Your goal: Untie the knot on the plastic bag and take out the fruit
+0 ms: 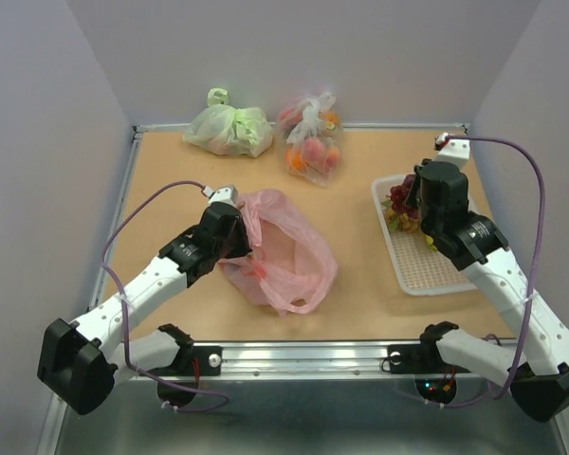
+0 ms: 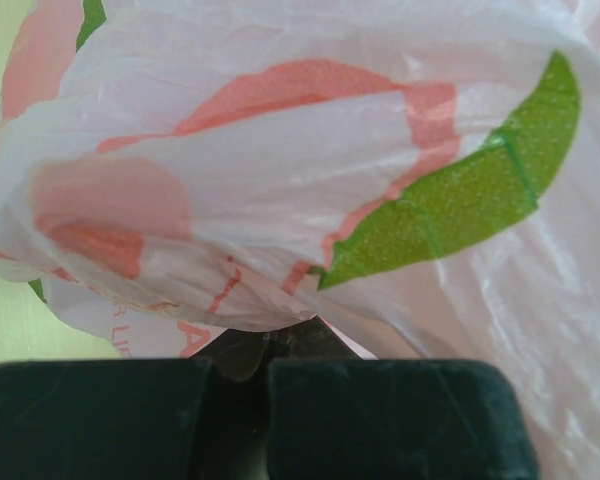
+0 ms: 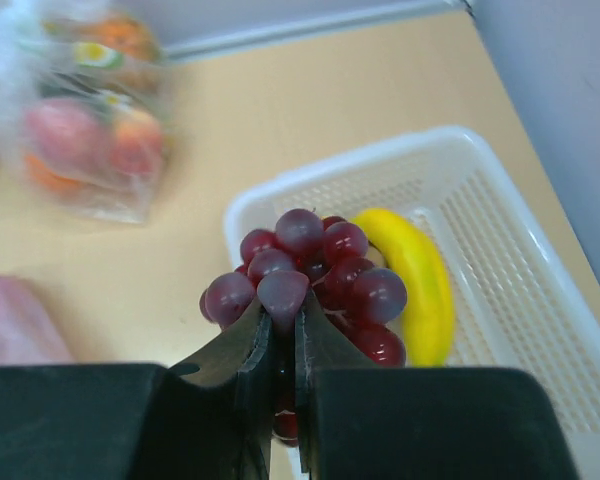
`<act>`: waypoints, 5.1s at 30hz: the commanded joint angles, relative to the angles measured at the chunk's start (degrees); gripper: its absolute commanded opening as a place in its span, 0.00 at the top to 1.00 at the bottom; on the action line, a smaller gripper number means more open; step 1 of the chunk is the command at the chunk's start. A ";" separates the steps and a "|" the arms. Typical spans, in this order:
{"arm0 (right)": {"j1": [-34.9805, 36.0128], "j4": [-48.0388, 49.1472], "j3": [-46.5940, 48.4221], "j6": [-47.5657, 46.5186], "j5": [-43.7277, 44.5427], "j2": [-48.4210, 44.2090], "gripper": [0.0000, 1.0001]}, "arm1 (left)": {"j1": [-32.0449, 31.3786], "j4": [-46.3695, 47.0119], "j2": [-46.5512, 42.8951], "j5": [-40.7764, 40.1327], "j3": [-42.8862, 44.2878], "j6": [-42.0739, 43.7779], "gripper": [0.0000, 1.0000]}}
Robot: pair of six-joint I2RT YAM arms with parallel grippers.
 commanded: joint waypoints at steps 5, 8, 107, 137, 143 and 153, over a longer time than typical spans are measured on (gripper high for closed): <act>-4.45 -4.12 -12.54 10.41 -2.28 -6.39 0.99 | 0.22 1.00 -1.71 1.41 0.81 1.37 1.00; -4.45 -5.70 -16.50 14.11 -0.52 -7.72 0.99 | 0.31 0.56 -2.24 1.41 0.90 1.63 1.00; 24.02 25.59 -12.40 8.34 -19.68 20.15 0.71 | -5.14 -4.89 -5.76 -8.97 -6.65 -12.69 1.00; 33.16 14.95 -9.74 1.03 -16.70 25.58 0.38 | -5.14 -1.82 -5.67 -2.02 0.11 -13.04 1.00; 32.99 19.43 -8.25 0.77 -12.13 31.73 0.21 | -5.23 -1.55 -5.40 -0.18 -0.77 -12.78 1.00; 32.55 24.53 -8.16 3.05 -12.12 40.17 0.16 | -5.23 -1.64 -7.16 0.62 -3.49 -13.22 1.00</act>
